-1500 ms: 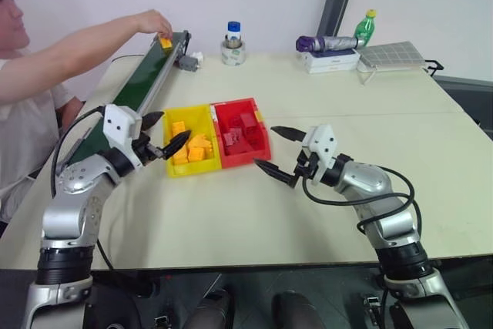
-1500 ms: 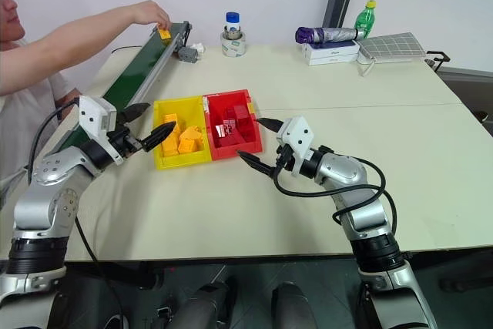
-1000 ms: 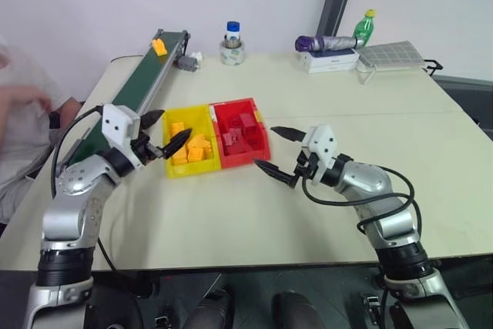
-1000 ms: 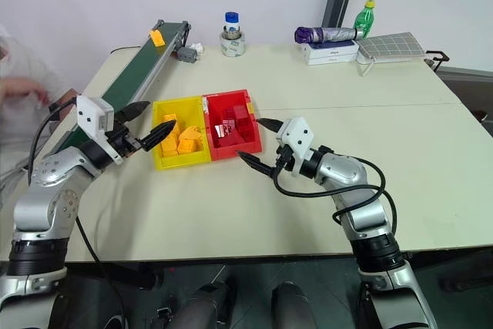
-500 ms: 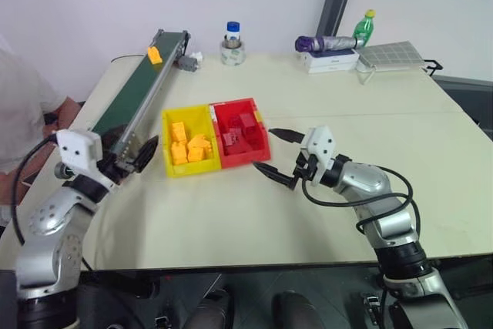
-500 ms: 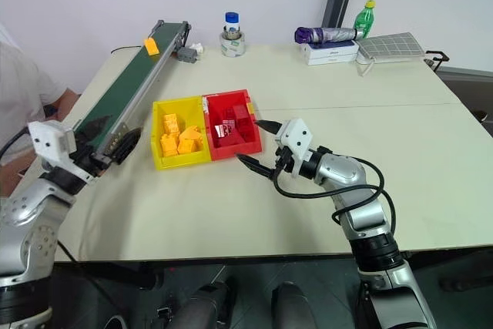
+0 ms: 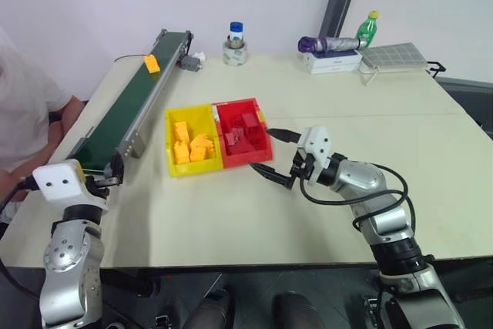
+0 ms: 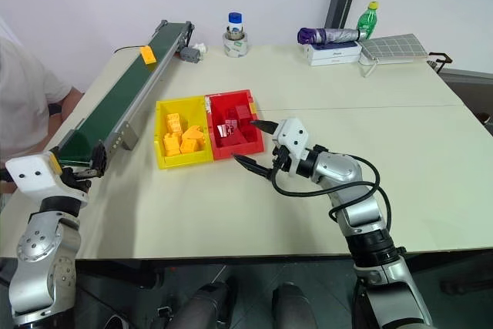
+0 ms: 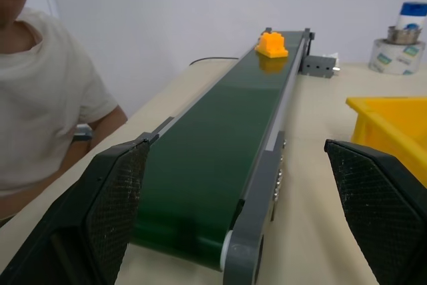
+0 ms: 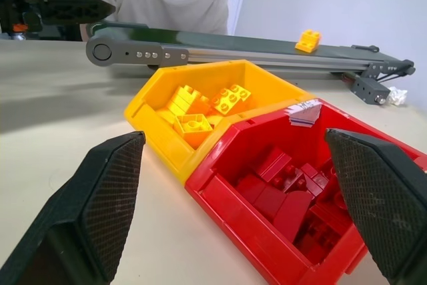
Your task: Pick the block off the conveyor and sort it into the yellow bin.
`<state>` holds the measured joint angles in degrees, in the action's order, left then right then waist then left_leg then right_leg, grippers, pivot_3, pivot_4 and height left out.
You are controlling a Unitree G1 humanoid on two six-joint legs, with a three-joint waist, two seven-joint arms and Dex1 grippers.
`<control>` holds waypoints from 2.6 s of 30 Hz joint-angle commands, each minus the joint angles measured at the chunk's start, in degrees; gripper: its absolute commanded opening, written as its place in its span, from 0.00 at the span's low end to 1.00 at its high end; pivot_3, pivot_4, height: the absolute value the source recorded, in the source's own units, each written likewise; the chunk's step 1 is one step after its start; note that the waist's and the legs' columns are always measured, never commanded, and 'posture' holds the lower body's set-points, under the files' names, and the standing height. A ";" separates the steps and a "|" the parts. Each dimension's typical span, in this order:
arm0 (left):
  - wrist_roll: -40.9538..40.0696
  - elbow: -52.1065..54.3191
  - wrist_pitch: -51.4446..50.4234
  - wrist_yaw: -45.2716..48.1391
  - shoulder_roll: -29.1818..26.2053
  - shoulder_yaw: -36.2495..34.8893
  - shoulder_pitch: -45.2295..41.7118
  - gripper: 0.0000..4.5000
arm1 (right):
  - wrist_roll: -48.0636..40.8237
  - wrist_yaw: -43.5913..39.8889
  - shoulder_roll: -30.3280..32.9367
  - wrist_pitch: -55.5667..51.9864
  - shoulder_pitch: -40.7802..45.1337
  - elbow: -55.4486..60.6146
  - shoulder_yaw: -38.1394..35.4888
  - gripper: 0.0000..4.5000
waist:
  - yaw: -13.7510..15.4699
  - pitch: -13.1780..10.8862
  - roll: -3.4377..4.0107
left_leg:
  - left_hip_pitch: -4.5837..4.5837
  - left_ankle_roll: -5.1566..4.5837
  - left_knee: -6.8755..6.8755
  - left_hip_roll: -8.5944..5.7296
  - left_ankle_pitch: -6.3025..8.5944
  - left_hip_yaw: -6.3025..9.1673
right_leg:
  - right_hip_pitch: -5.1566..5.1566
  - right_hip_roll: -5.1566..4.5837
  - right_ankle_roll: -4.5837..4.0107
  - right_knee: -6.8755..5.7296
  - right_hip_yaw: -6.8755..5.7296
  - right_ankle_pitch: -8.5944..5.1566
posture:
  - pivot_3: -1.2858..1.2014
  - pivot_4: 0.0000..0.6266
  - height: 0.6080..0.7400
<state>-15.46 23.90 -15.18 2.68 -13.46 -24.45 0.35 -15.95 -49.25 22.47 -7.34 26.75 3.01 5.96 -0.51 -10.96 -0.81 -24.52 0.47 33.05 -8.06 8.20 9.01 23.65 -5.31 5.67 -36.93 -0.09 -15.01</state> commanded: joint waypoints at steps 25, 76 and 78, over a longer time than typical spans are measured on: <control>0.41 -0.68 -5.21 -3.90 -0.69 1.92 -9.17 0.99 | -0.24 1.52 -0.23 0.51 -0.39 2.52 -0.16 1.00 | 0.01 0.00 0.00 | 0.00 0.00 0.01 0.00 0.00 -0.01 | 0.00 0.01 0.02 0.00 -0.02 0.01 | 0.52 0.24 1.00; 2.28 -56.14 5.71 -1.07 -11.79 2.84 -47.62 0.30 | -0.11 3.73 -0.03 -0.54 -1.47 4.37 0.08 1.00 | -0.21 0.01 -0.04 | 0.01 0.00 0.09 -0.02 -0.03 0.04 | 0.02 0.09 0.34 -0.10 -0.09 0.20 | 0.52 0.24 1.00; 0.87 -52.03 4.64 1.11 -10.51 3.66 -46.85 0.30 | -0.14 3.70 -0.10 -0.51 -1.38 4.29 0.14 1.00 | -0.05 0.01 -0.04 | 0.01 0.01 0.11 -0.02 -0.04 0.04 | 0.00 0.08 0.34 -0.10 -0.09 0.20 | 0.52 0.24 1.00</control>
<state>-13.24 -33.21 -10.89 2.02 -24.01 -21.17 -46.49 -15.85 -45.58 22.32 -8.50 24.81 4.74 6.53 -0.57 -10.95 -0.86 -24.51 0.47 33.19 -8.08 8.16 9.06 23.63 -5.22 6.01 -37.03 -0.17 -14.81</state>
